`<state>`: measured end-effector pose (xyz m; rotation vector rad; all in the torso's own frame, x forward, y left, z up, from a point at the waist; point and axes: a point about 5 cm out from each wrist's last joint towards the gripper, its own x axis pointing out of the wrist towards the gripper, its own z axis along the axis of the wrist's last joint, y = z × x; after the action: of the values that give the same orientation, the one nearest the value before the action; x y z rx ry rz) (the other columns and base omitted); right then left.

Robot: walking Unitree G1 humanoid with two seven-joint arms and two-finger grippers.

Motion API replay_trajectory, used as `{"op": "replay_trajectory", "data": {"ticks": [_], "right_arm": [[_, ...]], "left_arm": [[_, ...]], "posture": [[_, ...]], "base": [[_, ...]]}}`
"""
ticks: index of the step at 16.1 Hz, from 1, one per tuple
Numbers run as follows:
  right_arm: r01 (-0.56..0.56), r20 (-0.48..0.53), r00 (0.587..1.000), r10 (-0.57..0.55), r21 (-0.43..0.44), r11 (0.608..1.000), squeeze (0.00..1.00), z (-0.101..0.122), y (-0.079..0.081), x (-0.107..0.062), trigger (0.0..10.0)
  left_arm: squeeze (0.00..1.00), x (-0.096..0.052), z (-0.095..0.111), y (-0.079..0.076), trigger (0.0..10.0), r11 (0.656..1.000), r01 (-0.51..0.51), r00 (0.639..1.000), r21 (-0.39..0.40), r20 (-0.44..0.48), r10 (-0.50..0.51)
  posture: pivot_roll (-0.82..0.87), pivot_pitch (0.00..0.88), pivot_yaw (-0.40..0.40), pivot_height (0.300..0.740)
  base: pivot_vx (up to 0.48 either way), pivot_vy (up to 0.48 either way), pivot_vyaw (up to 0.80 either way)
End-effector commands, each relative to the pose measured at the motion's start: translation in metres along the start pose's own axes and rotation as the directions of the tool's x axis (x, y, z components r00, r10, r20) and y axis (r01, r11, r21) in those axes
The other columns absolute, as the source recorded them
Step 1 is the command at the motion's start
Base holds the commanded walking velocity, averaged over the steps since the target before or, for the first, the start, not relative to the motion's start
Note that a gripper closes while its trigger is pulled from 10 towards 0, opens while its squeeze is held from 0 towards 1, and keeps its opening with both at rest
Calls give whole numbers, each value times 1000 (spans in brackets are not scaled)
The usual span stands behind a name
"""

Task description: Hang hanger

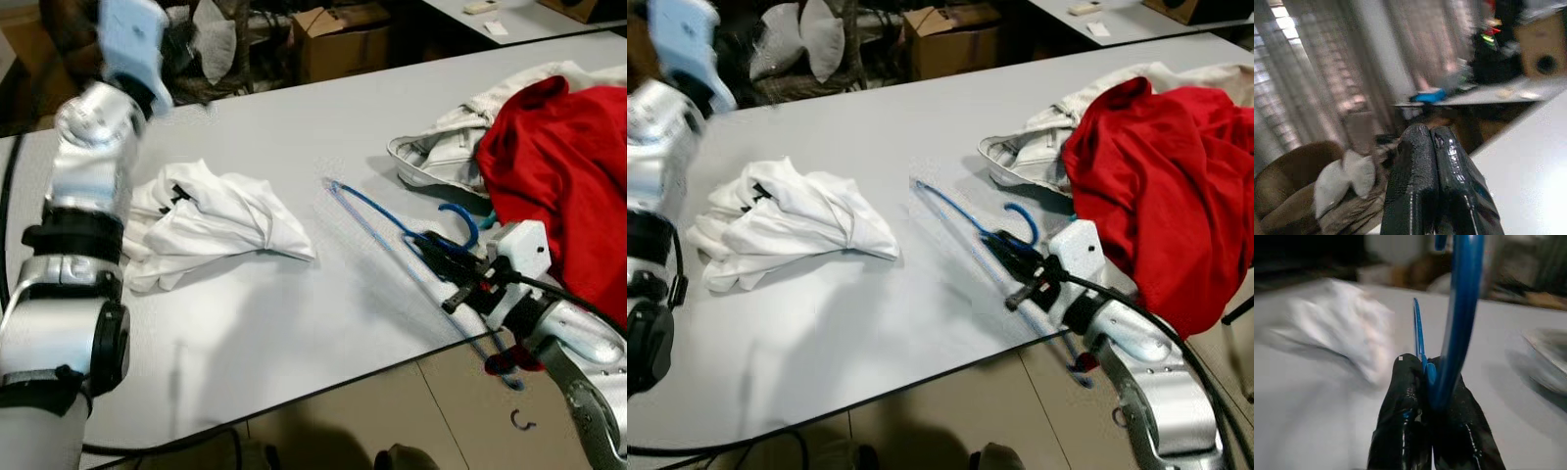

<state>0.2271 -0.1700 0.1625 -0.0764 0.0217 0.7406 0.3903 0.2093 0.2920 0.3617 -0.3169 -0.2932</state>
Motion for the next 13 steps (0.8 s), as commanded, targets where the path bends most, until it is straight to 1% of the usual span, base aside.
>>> {"op": "replay_trajectory", "data": {"ticks": [1,2,3,4,5,6,7,8,9,10,13], "right_arm": [[-73,19,997,73,11,997,0,6,9,0,10000],[-111,-4,994,111,14,994,0,3,14,-1,10000],[-105,-25,994,105,9,994,0,-1,13,-1,10000],[-92,-34,995,92,5,996,0,-3,11,-2,10000],[-77,-39,996,77,7,997,0,-3,10,-4,10000],[-44,-65,997,44,2,999,0,-7,5,-8,10000],[17,-115,993,-19,-14,1000,0,-13,-2,-11,10000],[43,-133,990,-45,-21,999,0,-15,-5,-13,10000],[92,-147,984,-97,-41,995,0,-17,-11,-15,10000],[180,-152,970,-188,-69,981,0,-19,-23,-20,10000],[160,-157,973,-168,-61,985,0,-19,-21,-23,10000]], "left_arm": [[0,1,-3,-6,0,994,101,994,36,-55,-99],[0,-5,-22,-18,196,959,251,956,133,-192,-224],[0,-14,-40,-23,10000,942,314,925,115,-262,-276],[0,-26,-54,-26,10000,912,393,884,118,-321,-340],[0,-41,-67,-28,10000,862,489,828,136,-382,-409],[1000,-54,-76,-29,10000,823,552,783,131,-421,-458],[1000,-61,-80,-30,10000,793,593,749,139,-456,-480],[1000,-62,-81,-30,10000,784,604,739,142,-468,-485],[1000,-65,-84,-30,10000,772,621,722,140,-485,-493],[1000,-71,-92,-31,10000,760,634,707,146,-507,-492],[1000,-75,-96,-37,10000,739,646,709,188,-507,-490]], "posture": [[-119,0,90,740],[-122,0,91,740],[-124,0,90,740],[-121,0,86,740],[-118,0,80,740],[-110,0,69,740],[-107,0,65,740],[-108,0,65,740],[-109,0,64,740],[-116,0,57,740],[-117,0,27,740]], "base": [[0,0,0],[0,0,0],[0,0,0],[0,0,0],[0,0,0],[0,0,0],[0,0,0],[0,0,0],[0,0,0],[0,0,0],[0,0,0]]}}
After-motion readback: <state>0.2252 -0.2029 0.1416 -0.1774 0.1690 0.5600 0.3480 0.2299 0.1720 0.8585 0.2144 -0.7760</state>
